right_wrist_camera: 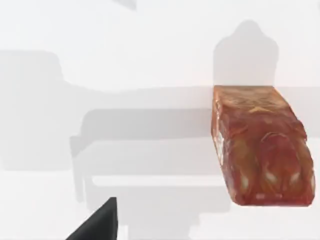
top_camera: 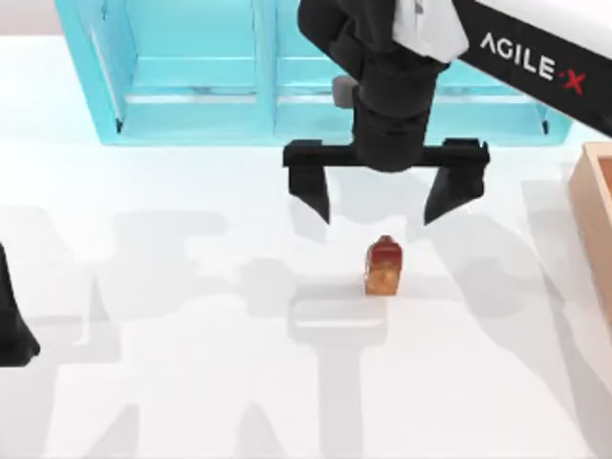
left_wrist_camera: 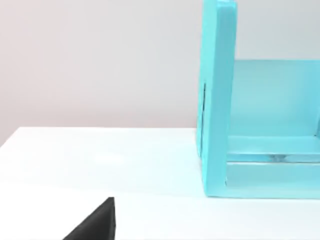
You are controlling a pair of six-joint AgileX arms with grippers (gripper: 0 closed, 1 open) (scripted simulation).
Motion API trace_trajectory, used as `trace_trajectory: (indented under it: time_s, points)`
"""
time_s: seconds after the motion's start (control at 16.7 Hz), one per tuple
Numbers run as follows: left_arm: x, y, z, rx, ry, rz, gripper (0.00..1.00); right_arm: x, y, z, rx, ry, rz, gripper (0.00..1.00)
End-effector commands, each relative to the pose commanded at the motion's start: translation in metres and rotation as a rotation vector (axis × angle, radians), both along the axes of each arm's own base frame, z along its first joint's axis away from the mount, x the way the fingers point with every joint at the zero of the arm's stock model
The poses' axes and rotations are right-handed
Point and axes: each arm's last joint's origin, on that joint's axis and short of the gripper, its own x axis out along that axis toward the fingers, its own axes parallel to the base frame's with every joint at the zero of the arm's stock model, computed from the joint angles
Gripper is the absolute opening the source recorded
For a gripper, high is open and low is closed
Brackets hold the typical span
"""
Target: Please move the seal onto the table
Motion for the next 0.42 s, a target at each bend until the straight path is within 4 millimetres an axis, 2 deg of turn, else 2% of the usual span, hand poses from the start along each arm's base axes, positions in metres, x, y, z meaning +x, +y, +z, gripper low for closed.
trace_trajectory:
  time_s: [0.24,0.42]
  points:
    - [0.000,0.000,0.000,0.000,0.000,0.000,1.00,-0.006,-0.007,0.050,-0.010,-0.003,-0.006,1.00]
    - [0.000,0.000,0.000,0.000,0.000,0.000,1.00,-0.008,-0.011,0.063,-0.013,-0.010,-0.007,1.00]
